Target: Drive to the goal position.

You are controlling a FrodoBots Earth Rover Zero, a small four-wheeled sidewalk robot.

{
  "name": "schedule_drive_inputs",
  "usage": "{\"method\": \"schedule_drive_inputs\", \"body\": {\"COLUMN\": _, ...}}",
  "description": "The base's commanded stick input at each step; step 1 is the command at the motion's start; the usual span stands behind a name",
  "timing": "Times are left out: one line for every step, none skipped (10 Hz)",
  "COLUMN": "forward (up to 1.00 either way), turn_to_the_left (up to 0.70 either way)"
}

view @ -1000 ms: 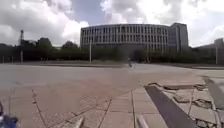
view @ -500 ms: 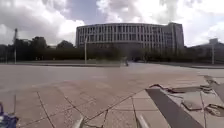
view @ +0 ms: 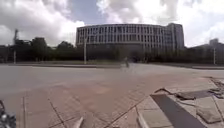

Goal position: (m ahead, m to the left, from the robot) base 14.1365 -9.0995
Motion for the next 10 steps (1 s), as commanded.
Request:
{"method": "schedule_drive_inputs", "body": {"forward": 0.69, "turn_to_the_left": 0.0}}
{"method": "schedule_drive_inputs", "body": {"forward": 0.69, "turn_to_the_left": 0.0}}
{"method": "schedule_drive_inputs", "body": {"forward": 0.69, "turn_to_the_left": 0.0}}
{"method": "schedule_drive_inputs", "body": {"forward": 0.69, "turn_to_the_left": -0.22}}
{"method": "schedule_drive_inputs", "body": {"forward": 0.69, "turn_to_the_left": -0.35}}
{"method": "schedule_drive_inputs", "body": {"forward": 0.69, "turn_to_the_left": -0.35}}
{"method": "schedule_drive_inputs", "body": {"forward": 0.69, "turn_to_the_left": -0.35}}
{"method": "schedule_drive_inputs", "body": {"forward": 0.69, "turn_to_the_left": -0.35}}
{"method": "schedule_drive_inputs", "body": {"forward": 0.69, "turn_to_the_left": -0.35}}
{"method": "schedule_drive_inputs", "body": {"forward": 0.69, "turn_to_the_left": -0.35}}
